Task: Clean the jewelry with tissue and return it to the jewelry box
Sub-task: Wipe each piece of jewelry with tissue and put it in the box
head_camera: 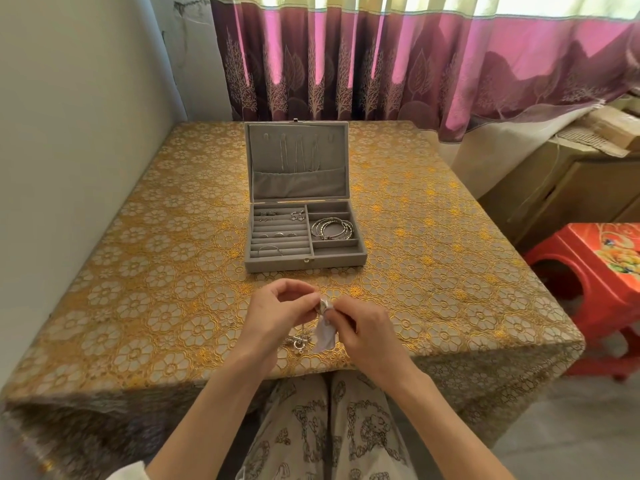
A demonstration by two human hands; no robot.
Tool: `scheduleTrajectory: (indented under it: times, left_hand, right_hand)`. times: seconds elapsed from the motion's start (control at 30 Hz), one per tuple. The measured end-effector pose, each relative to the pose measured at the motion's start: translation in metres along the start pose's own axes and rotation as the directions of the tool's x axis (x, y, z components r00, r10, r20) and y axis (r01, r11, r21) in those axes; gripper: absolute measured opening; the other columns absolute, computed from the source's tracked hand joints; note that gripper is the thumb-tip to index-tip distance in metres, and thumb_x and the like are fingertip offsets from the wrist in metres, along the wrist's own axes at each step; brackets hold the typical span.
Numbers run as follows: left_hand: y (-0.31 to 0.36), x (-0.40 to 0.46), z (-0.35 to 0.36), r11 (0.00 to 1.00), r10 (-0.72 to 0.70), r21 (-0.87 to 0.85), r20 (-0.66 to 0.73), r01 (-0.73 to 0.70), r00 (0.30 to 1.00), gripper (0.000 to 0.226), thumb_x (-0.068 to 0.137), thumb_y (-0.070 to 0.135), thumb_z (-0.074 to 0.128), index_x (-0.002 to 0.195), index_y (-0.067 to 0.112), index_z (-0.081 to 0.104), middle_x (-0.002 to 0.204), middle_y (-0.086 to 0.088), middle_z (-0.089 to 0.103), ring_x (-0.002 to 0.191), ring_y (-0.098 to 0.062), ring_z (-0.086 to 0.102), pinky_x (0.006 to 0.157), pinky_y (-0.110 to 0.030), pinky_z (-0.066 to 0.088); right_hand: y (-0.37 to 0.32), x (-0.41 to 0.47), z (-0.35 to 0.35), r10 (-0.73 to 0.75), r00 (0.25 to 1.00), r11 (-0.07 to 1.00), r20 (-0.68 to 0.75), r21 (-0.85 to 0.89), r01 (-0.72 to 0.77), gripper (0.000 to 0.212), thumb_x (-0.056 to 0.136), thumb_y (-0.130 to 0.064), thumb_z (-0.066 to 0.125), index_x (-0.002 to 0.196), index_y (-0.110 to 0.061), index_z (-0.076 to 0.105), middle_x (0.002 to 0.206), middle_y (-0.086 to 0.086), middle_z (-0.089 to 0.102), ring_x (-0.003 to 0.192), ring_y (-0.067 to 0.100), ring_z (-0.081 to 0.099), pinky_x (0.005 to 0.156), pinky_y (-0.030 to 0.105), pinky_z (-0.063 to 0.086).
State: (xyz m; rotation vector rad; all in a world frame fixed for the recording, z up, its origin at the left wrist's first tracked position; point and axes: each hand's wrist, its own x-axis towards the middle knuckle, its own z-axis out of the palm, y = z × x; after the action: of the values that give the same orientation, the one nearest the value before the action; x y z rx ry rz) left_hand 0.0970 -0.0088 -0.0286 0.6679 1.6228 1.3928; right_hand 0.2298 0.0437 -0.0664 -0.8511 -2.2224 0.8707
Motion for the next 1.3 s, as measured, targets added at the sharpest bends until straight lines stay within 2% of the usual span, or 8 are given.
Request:
scheduleTrajectory:
  times: [0.23, 0.4, 0.5, 0.7, 0.83, 0.97, 1.17, 1.3]
  left_hand:
    - [0.007, 0.004, -0.01, 0.988, 0.005, 0.152, 0.127, -0.024, 0.992, 0.016, 0.082, -0.002, 0.064, 0.095, 0.007, 0.061, 0.088, -0.009, 0.063, 0.08, -0.02, 0.063, 0.073, -0.027, 0.054]
    - [0.02, 0.006, -0.009, 0.921, 0.103, 0.35, 0.198, -0.169, 0.975, 0.019, 0.08, 0.002, 0.063, 0.092, 0.016, 0.06, 0.084, -0.005, 0.064, 0.072, -0.012, 0.058, 0.061, -0.02, 0.045]
    - [0.028, 0.004, -0.005, 0.863, 0.194, 0.411, 0.268, -0.294, 0.944, 0.016, 0.081, 0.002, 0.063, 0.091, 0.015, 0.062, 0.082, -0.003, 0.064, 0.073, -0.012, 0.059, 0.067, -0.024, 0.051]
    - [0.028, 0.002, -0.003, 0.693, 0.295, 0.555, 0.364, -0.46, 0.884, 0.016, 0.092, 0.007, 0.051, 0.089, 0.023, 0.051, 0.081, 0.002, 0.056, 0.073, -0.007, 0.053, 0.063, -0.016, 0.044]
    - [0.027, 0.003, -0.002, 0.701, 0.312, 0.538, 0.359, -0.469, 0.879, 0.016, 0.092, 0.004, 0.051, 0.09, 0.019, 0.049, 0.083, -0.001, 0.057, 0.075, -0.011, 0.056, 0.067, -0.022, 0.049]
    - [0.025, 0.004, -0.004, 0.675, 0.391, 0.528, 0.335, -0.514, 0.857, 0.015, 0.088, 0.004, 0.057, 0.088, 0.018, 0.052, 0.08, 0.002, 0.061, 0.074, -0.008, 0.059, 0.07, -0.027, 0.052]
    - [0.024, 0.005, -0.007, 0.63, 0.455, 0.533, 0.336, -0.565, 0.825, 0.015, 0.082, 0.004, 0.066, 0.081, 0.017, 0.06, 0.077, 0.006, 0.065, 0.076, -0.009, 0.062, 0.07, -0.031, 0.054]
    - [0.025, 0.004, -0.008, 0.559, 0.499, 0.572, 0.346, -0.6, 0.794, 0.019, 0.082, 0.003, 0.066, 0.077, 0.02, 0.059, 0.071, 0.013, 0.06, 0.068, -0.001, 0.056, 0.06, -0.012, 0.043]
  right_hand:
    - [0.006, 0.003, -0.012, 0.241, 0.97, 0.945, -0.007, 0.229, -0.234, 0.021, 0.095, -0.017, 0.048, 0.095, -0.01, 0.067, 0.08, -0.003, 0.055, 0.062, 0.005, 0.043, 0.059, 0.019, 0.034]
    - [-0.005, 0.01, -0.018, 0.231, 0.972, 0.901, 0.032, 0.371, -0.226, 0.024, 0.096, -0.011, 0.043, 0.101, -0.002, 0.065, 0.081, 0.017, 0.059, 0.068, 0.019, 0.046, 0.063, 0.034, 0.039]
    - [-0.011, 0.014, -0.016, 0.249, 0.968, 0.865, 0.007, 0.448, -0.226, 0.021, 0.092, -0.012, 0.054, 0.102, -0.026, 0.067, 0.09, 0.0, 0.068, 0.081, 0.018, 0.063, 0.067, 0.03, 0.051]
    - [-0.013, 0.017, -0.008, 0.363, 0.928, 0.767, -0.085, 0.593, -0.246, 0.007, 0.083, -0.009, 0.065, 0.09, -0.007, 0.064, 0.084, 0.008, 0.065, 0.074, 0.014, 0.062, 0.06, 0.02, 0.048]
    - [-0.015, 0.016, -0.008, 0.363, 0.928, 0.576, 0.082, 0.763, -0.292, 0.009, 0.085, -0.003, 0.059, 0.093, -0.002, 0.064, 0.084, 0.013, 0.065, 0.077, 0.022, 0.062, 0.07, 0.032, 0.052]
    - [-0.017, 0.015, -0.013, 0.317, 0.924, 0.35, 0.215, 0.879, -0.324, 0.015, 0.083, 0.006, 0.055, 0.098, 0.003, 0.06, 0.083, 0.01, 0.066, 0.07, 0.017, 0.062, 0.061, 0.021, 0.051]
    - [-0.016, 0.016, -0.012, 0.344, 0.915, 0.42, 0.21, 0.837, -0.35, 0.014, 0.081, 0.001, 0.061, 0.095, -0.002, 0.062, 0.08, 0.006, 0.067, 0.074, 0.019, 0.061, 0.068, 0.027, 0.049]
    - [-0.014, 0.016, -0.007, 0.376, 0.907, 0.502, 0.192, 0.78, -0.374, 0.014, 0.082, -0.008, 0.065, 0.095, -0.004, 0.065, 0.082, 0.005, 0.067, 0.08, 0.022, 0.057, 0.075, 0.037, 0.044]
